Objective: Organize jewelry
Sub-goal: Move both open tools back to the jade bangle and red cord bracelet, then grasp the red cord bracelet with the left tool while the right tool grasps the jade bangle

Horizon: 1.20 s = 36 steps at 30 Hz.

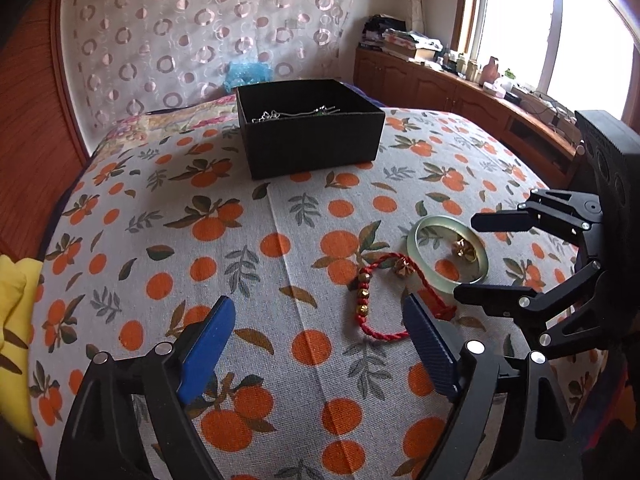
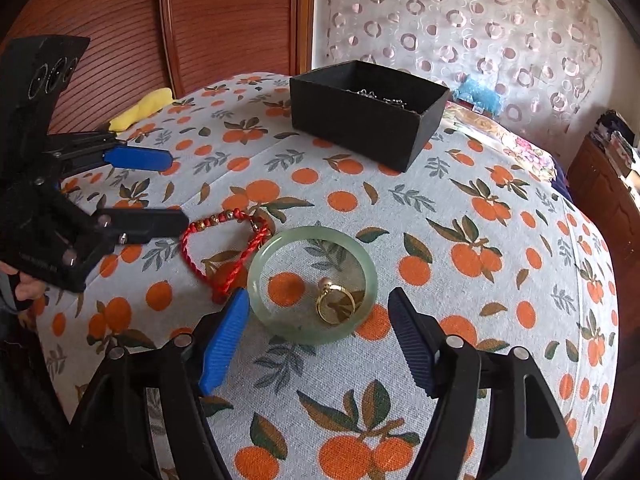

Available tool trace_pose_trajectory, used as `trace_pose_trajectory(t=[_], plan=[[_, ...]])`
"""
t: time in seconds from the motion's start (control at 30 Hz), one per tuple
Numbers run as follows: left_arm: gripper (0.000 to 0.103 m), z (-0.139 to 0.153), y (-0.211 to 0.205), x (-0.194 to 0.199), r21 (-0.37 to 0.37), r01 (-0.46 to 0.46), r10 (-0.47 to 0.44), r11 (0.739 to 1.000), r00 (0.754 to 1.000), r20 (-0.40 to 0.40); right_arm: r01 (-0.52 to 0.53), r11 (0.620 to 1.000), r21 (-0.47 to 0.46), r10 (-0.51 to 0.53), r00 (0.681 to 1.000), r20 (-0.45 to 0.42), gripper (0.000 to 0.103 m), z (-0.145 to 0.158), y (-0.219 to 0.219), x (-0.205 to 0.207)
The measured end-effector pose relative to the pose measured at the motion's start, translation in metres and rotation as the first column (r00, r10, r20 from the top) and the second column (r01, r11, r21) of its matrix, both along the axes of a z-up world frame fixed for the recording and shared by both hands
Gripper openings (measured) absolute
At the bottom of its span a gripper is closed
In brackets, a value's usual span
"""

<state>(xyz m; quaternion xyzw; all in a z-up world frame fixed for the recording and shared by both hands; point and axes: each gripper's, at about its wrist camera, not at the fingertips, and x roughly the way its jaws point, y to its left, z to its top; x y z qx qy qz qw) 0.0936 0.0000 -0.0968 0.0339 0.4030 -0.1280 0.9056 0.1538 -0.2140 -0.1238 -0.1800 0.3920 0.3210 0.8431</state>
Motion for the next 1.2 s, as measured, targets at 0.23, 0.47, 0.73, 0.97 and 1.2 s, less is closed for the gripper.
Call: trace_pose_trajectory(t=[0.23, 0.47, 0.73, 0.97, 1.2], plan=[[0.083, -0.011, 0.0, 0.004, 0.01, 0.01, -0.01, 1.0, 0.999, -0.044, -0.004, 1.0, -0.014, 0.005, 1.0, 0.009, 0.074, -0.002, 0.008, 0.006], [0.087, -0.013, -0.008, 0.005, 0.049, 0.02, -0.018, 0.999, 0.999, -0.046, 0.003, 1.0, 0.003, -0.003, 1.0, -0.012, 0.074, -0.003, 0.009, 0.018], [0.071, -0.007, -0.018, 0.008, 0.022, 0.065, -0.064, 0.998, 0.997, -0.039, 0.01, 1.0, 0.024, -0.01, 1.0, 0.006, 0.074, 0.001, 0.002, 0.014], [0.021, -0.006, -0.035, 0.01, 0.036, 0.11, -0.109, 0.993, 0.993, -0.045, 0.027, 0.999, 0.041, -0.028, 0.999, 0.023, 0.074, 0.007, -0.012, 0.01], [0.014, -0.007, -0.037, 0.016, 0.058, 0.092, -0.09, 0.994, 0.995, -0.036, 0.037, 0.998, 0.054, -0.038, 0.999, 0.031, 0.074, 0.011, -0.019, 0.008]])
